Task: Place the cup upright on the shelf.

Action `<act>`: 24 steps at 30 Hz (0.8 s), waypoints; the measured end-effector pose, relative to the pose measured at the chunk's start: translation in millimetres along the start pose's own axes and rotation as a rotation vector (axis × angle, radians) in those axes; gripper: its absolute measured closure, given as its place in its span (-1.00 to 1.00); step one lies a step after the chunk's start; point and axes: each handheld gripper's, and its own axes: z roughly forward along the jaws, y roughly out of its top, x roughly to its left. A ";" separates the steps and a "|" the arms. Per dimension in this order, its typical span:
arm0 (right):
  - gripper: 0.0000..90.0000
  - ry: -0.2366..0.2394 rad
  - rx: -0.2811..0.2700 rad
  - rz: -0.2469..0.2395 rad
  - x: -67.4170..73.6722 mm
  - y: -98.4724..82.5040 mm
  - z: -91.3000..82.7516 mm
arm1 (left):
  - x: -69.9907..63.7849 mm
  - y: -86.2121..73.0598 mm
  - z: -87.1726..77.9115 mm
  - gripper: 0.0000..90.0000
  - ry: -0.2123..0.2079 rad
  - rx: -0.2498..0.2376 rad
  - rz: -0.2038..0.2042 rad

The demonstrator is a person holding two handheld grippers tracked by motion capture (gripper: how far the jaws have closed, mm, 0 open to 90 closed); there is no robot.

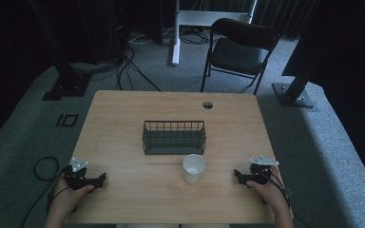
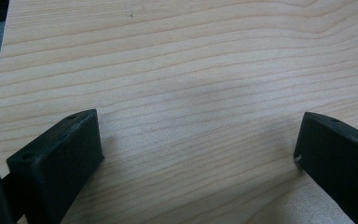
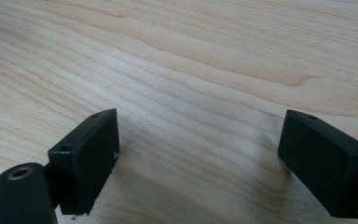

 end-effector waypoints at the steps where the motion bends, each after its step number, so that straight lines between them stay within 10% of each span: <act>1: -0.73 0.000 0.000 0.000 0.0 0.0 0.0 | 0.1 0.1 0.0 -0.98 0.000 0.000 0.000; 24: -0.73 0.000 0.001 0.000 0.0 0.1 0.0 | -5.0 1.3 0.8 -0.97 -0.014 0.000 0.018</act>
